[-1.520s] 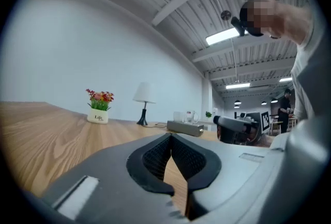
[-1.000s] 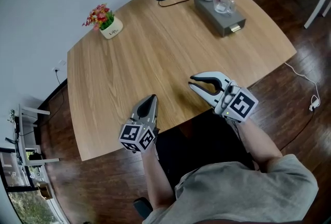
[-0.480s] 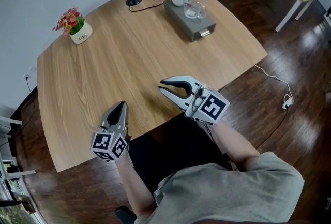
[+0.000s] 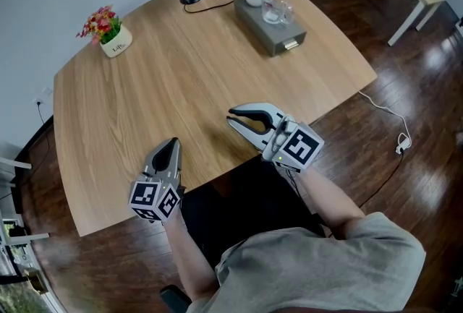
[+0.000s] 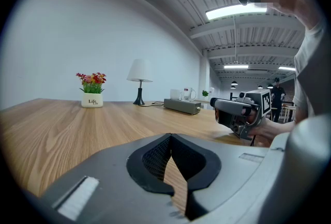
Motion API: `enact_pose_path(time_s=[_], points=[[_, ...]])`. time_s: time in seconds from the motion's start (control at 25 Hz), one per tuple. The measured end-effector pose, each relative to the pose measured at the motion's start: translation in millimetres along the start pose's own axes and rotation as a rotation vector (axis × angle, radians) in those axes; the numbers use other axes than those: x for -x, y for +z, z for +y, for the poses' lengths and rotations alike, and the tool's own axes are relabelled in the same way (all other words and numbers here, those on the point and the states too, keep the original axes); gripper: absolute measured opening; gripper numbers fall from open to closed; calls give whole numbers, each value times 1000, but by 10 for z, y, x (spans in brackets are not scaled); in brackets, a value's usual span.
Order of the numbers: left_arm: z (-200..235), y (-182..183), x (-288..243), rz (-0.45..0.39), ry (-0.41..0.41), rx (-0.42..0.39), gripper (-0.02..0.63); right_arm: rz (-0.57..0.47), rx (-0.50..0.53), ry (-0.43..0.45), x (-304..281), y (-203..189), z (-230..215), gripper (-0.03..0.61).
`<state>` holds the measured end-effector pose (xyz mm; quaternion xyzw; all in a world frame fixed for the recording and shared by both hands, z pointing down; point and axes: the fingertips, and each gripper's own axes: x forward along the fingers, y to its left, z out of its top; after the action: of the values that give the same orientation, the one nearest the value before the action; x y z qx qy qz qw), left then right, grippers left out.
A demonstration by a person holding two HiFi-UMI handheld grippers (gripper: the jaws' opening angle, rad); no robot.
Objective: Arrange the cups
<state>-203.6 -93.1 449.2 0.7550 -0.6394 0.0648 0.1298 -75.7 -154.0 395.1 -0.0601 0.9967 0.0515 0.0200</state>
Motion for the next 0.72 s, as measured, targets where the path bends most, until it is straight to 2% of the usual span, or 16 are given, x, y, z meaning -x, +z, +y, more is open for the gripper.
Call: enact_pose_path(time_s=[0.72], points=[[-8, -4, -5, 2, -1, 3, 9, 10, -9, 0, -5, 0, 16, 44]])
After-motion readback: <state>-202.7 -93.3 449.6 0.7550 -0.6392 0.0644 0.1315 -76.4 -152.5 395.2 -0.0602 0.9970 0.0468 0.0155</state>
